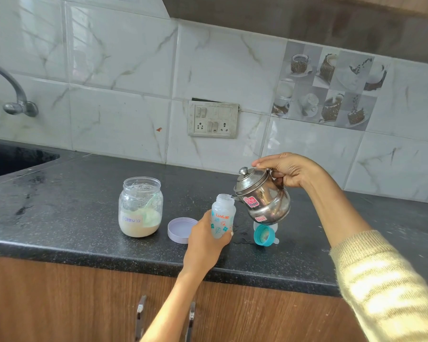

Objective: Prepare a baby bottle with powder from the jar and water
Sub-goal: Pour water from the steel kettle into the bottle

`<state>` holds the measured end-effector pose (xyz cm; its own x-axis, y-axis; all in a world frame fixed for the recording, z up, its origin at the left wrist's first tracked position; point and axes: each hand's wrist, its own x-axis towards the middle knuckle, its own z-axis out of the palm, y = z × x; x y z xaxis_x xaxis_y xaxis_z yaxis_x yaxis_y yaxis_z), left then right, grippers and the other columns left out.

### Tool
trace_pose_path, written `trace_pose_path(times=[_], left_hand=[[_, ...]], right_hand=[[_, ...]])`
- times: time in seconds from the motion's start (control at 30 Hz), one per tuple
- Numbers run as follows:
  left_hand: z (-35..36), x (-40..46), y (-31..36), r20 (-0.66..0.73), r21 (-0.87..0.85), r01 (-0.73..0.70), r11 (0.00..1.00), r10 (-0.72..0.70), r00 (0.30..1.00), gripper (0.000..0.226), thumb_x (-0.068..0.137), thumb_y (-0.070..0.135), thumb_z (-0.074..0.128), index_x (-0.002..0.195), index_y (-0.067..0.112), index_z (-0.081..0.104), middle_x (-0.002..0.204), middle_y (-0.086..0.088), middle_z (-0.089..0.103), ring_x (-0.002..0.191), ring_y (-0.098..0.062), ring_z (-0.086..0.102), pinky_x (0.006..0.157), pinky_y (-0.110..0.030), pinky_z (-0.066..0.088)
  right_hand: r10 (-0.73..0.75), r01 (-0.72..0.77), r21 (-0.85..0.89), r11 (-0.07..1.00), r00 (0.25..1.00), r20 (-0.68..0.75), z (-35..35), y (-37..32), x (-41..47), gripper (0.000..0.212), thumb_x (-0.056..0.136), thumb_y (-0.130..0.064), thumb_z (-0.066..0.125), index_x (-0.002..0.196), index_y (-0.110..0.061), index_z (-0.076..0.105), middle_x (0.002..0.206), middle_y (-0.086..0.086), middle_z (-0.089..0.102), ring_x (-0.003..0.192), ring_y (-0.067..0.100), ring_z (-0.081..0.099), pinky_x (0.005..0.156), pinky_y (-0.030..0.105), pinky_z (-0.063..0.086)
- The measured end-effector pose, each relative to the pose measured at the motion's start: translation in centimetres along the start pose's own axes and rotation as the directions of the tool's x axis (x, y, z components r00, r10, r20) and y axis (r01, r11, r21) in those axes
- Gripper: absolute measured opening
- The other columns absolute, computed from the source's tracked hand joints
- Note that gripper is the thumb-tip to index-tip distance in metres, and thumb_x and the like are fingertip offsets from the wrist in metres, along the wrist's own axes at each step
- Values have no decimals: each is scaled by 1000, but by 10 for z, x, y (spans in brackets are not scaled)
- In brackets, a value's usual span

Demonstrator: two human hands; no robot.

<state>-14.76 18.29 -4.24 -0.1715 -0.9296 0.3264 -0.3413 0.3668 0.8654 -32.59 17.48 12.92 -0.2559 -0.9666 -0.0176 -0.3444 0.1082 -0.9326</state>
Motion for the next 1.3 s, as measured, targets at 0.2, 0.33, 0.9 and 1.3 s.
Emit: trace_pose_path(times=[0.2,0.33,0.9,1.3], left_hand=[[0,0,-1,1,-3,2,1000,-2,1000,63,81,26,69,136,19,38,134,3,52,126,-17,47,96,-31,45],[1,0,-3,1,-20,-7,1000,7,1000,60,81,26,70,133,20,40,131,4,54,123,-16,50,95,-32,47],[1,0,-2,1,-23,-20,1000,20,1000,58,81,25,69,132,19,41,127,5,55,121,-16,50,91,-26,45],[-1,-1,-1,7,-13,-31,999,31,999,54,81,26,69,128,20,44,119,7,58,111,-12,53,82,-22,45]], right_hand=[[3,-2,10,1000,1000,-4,0,0,3,10,83,-3,64,82,-11,69,73,4,56,60,11,30,59,23,38],[8,-8,8,1000,1000,-2,-2,2,5,9,83,-4,65,83,-12,70,76,4,57,64,12,33,56,23,39],[13,-12,99,995,1000,-7,-4,12,4,9,85,-4,63,83,-10,69,60,1,54,47,8,27,37,12,37],[71,-75,306,949,997,24,1,25,7,11,88,-8,59,82,-15,64,39,-8,47,29,5,22,44,17,23]])
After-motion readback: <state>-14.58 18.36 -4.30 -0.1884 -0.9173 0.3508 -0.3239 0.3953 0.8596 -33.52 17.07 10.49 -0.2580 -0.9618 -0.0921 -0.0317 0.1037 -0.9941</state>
